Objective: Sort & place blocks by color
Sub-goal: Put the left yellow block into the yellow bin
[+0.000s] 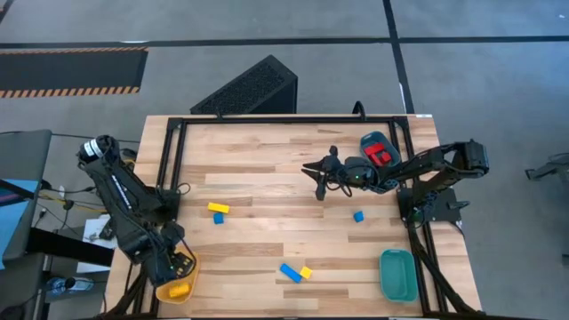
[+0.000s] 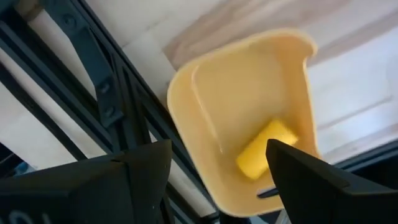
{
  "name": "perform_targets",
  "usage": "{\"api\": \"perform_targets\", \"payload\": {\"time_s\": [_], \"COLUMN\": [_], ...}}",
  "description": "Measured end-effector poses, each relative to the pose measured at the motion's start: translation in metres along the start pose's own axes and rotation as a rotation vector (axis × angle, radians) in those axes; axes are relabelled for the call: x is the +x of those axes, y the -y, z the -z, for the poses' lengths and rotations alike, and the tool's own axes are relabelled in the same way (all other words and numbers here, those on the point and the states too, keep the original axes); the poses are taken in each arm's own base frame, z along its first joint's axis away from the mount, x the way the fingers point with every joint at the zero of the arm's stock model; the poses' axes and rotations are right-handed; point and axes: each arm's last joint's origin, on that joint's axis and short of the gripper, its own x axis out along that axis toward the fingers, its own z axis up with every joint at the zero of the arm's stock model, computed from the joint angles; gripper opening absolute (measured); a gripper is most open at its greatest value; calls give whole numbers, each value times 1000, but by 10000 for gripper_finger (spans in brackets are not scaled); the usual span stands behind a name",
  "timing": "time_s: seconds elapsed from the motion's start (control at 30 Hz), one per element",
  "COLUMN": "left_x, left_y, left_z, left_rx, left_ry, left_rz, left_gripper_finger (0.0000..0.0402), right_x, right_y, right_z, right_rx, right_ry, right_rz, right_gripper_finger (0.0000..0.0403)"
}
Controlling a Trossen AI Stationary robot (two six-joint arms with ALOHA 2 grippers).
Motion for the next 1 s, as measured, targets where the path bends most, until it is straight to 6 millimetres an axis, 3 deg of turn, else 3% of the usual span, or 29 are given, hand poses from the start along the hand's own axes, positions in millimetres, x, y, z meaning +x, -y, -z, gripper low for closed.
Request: {"api": "perform_targets", "payload": {"time_s": [0.23,0.6,1.0], "left_x": [-8,-17,24], "left_y": [11,17,-9], "left_z": [-38,-111,-149], "left_rx": [49,337,667], "left_ry": [38,407,365], "left_rz": [-5,-101,-340], "left_gripper_finger": [249,249,249], "right_x": [0,0,0], "right_y": [0,0,0], "right_z": [-1,-1,1], "right_rx": [2,4,-2], "right_ry": [7,5,-8], "right_rz": [0,0,0], "right_gripper_finger": [98,98,98]}}
